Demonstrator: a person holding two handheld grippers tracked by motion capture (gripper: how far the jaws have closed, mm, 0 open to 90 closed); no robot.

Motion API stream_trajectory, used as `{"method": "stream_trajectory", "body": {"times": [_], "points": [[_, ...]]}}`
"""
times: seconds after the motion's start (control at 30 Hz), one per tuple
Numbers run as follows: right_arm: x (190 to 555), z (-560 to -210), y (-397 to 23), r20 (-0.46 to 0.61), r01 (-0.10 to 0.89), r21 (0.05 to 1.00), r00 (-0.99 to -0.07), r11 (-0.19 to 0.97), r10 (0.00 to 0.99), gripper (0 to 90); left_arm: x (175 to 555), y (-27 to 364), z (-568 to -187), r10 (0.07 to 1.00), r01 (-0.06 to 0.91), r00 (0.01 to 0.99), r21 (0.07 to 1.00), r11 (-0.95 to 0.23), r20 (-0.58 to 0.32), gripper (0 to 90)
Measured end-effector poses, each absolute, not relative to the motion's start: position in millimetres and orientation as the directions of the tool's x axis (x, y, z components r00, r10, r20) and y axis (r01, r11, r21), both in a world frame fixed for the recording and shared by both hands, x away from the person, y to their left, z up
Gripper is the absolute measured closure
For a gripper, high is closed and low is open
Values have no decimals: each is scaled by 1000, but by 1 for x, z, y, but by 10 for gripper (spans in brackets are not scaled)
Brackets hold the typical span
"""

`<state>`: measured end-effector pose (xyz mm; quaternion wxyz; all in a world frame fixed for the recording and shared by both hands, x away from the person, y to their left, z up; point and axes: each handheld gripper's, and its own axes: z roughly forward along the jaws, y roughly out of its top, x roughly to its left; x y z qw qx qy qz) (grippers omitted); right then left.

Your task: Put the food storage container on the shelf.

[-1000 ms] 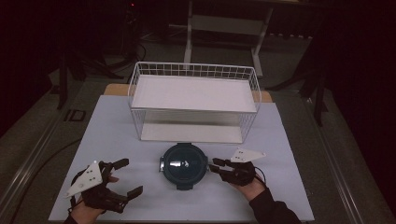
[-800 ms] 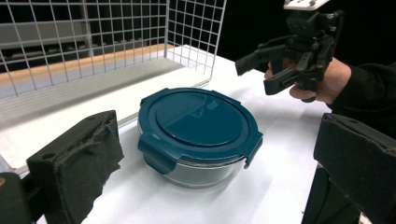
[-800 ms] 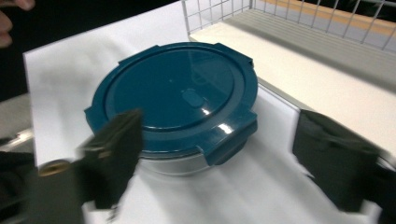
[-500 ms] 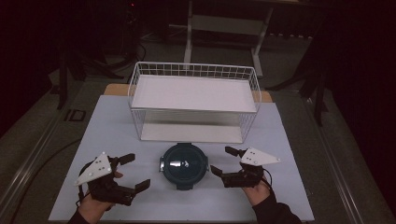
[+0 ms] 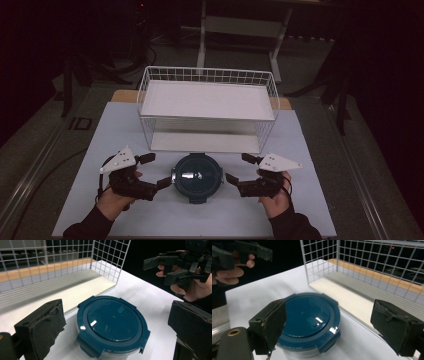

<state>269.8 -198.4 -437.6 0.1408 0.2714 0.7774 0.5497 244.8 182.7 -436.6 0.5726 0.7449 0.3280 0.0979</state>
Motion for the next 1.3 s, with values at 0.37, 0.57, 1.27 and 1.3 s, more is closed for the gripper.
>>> {"method": "stream_trajectory", "body": {"times": [0.37,0.57,1.27,1.3], "points": [[278,-438,-192,107,298,923,-805,243,583,104,281,174,-459,640,551,674,828,-101,-370,13],[280,-447,-186,162,353,908,-793,226,587,103,294,179,-479,637,685,568,728,-16,-521,13],[276,-454,-181,184,387,885,-799,257,572,138,313,186,-514,567,932,308,362,-18,-764,314],[276,-455,-181,184,390,884,-799,260,573,139,314,187,-516,561,938,294,347,-12,-774,357]]}}
